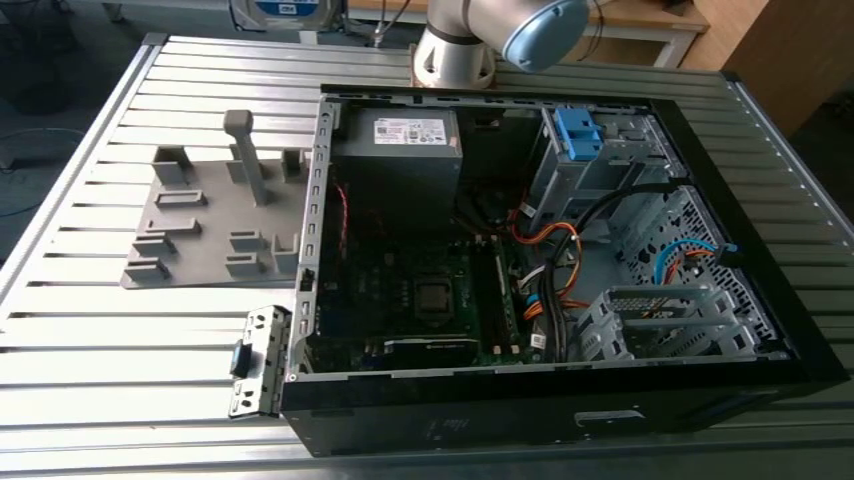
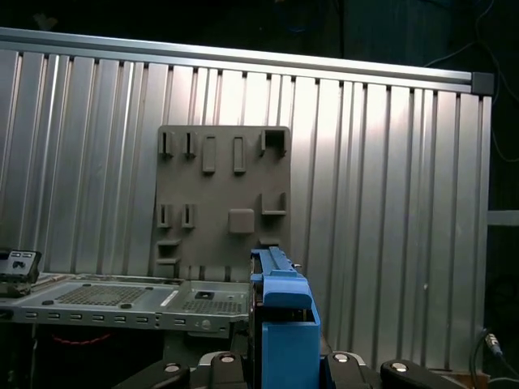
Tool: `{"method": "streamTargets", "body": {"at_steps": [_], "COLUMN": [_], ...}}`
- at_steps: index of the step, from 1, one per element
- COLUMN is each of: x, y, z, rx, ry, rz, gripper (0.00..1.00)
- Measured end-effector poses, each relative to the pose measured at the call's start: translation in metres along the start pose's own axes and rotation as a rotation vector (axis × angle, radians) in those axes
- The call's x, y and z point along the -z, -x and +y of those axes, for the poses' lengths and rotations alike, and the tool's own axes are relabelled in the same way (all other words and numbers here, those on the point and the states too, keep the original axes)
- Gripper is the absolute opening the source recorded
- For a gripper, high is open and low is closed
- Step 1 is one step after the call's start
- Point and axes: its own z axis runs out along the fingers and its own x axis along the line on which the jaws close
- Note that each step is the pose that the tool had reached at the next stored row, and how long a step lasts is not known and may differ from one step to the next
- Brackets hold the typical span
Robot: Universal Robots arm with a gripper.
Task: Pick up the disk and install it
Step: 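Pick up the disk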
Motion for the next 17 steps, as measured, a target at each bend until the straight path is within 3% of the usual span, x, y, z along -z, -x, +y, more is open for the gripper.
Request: {"method": "streamTargets", "body": {"at_steps": [17], "x": [0.0009], "y": [-0.0062], "z": [-0.0263], "rx": [0.0], "ry": [0.0001], "rz": [0.0], "gripper": [0.36]}}
